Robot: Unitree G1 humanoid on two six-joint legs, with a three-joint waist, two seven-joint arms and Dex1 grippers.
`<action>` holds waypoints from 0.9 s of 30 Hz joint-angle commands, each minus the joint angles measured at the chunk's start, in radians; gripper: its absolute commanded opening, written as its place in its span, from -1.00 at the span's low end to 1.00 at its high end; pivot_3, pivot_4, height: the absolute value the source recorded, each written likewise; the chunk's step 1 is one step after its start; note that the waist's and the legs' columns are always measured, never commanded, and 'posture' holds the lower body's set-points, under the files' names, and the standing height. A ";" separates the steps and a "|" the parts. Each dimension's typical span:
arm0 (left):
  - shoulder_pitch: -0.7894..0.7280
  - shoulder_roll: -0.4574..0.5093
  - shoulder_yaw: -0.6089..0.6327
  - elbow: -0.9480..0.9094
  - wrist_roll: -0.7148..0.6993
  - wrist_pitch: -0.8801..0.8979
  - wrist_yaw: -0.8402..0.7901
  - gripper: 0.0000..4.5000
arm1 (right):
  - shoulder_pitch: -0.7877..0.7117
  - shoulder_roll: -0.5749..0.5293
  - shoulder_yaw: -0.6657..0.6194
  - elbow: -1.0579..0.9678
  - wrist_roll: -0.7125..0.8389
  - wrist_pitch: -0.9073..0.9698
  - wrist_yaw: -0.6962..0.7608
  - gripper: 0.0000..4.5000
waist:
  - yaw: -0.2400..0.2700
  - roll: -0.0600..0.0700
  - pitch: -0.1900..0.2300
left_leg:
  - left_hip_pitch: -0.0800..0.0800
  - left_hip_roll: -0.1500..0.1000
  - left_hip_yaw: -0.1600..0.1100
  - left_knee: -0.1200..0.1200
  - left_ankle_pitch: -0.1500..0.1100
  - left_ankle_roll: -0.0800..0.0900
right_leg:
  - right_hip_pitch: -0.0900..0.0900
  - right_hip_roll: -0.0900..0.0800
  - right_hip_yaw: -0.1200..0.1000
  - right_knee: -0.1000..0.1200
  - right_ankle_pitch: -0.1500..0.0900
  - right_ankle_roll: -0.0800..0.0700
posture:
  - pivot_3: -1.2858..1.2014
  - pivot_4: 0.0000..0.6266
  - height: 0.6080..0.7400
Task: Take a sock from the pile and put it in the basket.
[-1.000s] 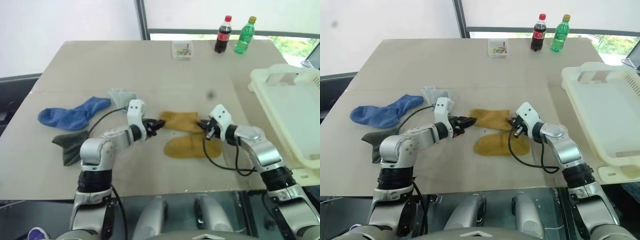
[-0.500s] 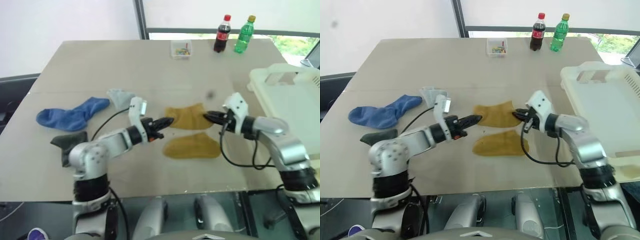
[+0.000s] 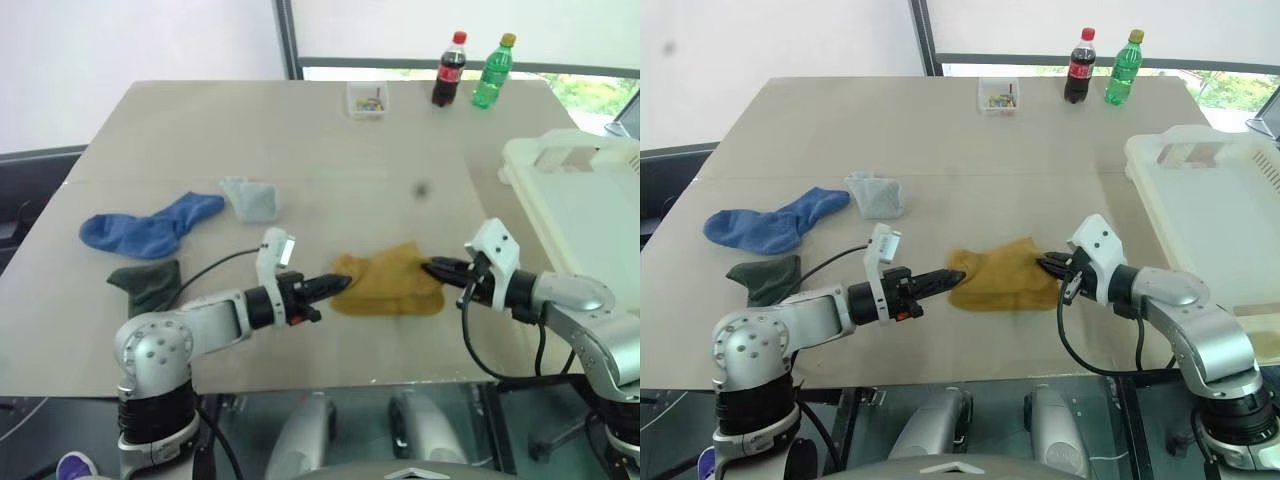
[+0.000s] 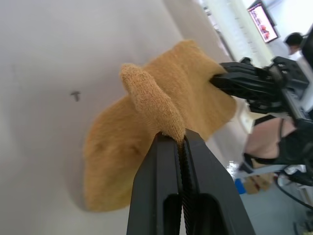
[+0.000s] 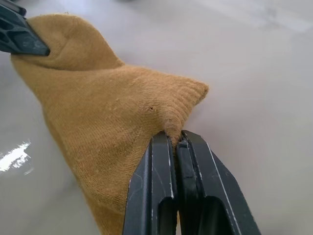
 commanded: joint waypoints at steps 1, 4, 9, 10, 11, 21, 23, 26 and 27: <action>0.009 0.007 -0.054 0.019 0.052 -0.066 -0.015 -0.96 | 0.034 -0.010 0.022 -0.001 -0.024 -0.032 -0.011 -1.00 | 0.001 0.000 0.000 | 0.000 0.000 0.000 0.000 0.000 0.000 | 0.000 0.000 0.000 0.000 -0.001 -0.001 | 0.03 -0.52 1.00; 0.006 0.002 -0.082 0.052 0.096 -0.090 -0.002 -0.96 | 0.057 -0.010 0.040 0.029 -0.058 -0.072 -0.021 -1.00 | 0.002 0.000 0.000 | -0.001 0.000 0.000 0.000 0.000 0.000 | 0.000 0.000 0.000 -0.001 -0.001 -0.001 | 0.03 -0.52 1.00; 0.017 0.022 -0.095 0.041 0.093 -0.081 -0.030 -0.11 | 0.055 -0.017 0.064 0.079 -0.087 -0.115 -0.004 -1.00 | 0.001 0.000 0.000 | -0.001 0.000 0.000 0.000 0.000 0.000 | 0.000 0.000 0.000 -0.002 -0.001 -0.001 | 0.03 -0.52 1.00; 0.017 0.028 -0.091 0.039 0.094 -0.083 -0.034 0.11 | 0.054 -0.020 0.068 0.088 -0.097 -0.127 -0.004 -1.00 | 0.001 0.000 0.000 | -0.001 0.000 0.000 0.000 0.000 0.000 | 0.000 0.000 0.000 -0.002 -0.001 -0.001 | 0.03 -0.52 1.00; 0.015 0.029 -0.080 0.039 0.092 -0.085 -0.032 0.30 | 0.050 -0.027 0.070 0.095 -0.100 -0.136 0.005 -1.00 | 0.001 0.000 0.000 | -0.001 0.000 0.000 0.000 0.000 0.000 | 0.000 0.000 -0.001 -0.002 -0.001 -0.001 | 0.03 -0.52 1.00; 0.103 0.190 0.062 -0.014 -0.036 -0.113 -0.198 0.72 | 0.095 -0.089 -0.086 -0.010 0.015 -0.228 0.110 -0.19 | 0.002 0.000 0.000 | -0.001 0.001 0.000 -0.002 0.000 0.000 | 0.000 0.000 -0.001 -0.005 -0.001 0.000 | 0.03 -0.52 1.00; 0.106 0.221 0.060 0.001 -0.041 -0.117 -0.219 0.72 | 0.098 -0.088 -0.105 -0.018 0.044 -0.230 0.122 -0.31 | 0.003 0.000 0.000 | -0.001 0.001 0.000 -0.003 0.000 0.000 | 0.000 0.000 -0.001 -0.006 -0.001 -0.001 | 0.03 -0.52 1.00; 0.101 0.242 0.036 0.028 -0.030 -0.110 -0.227 0.72 | 0.095 -0.077 -0.102 -0.017 0.063 -0.248 0.132 -0.80 | 0.002 0.000 0.000 | -0.001 0.001 0.000 -0.003 0.000 0.000 | 0.000 0.000 -0.001 -0.006 -0.001 -0.001 | 0.03 -0.52 1.00; 0.102 0.244 0.024 0.034 -0.025 -0.109 -0.229 0.72 | 0.088 -0.070 -0.087 -0.015 0.061 -0.255 0.130 -0.97 | 0.002 0.000 0.000 | -0.001 0.001 0.000 -0.003 0.000 0.000 | 0.000 -0.001 -0.001 -0.007 -0.002 -0.001 | 0.03 -0.52 1.00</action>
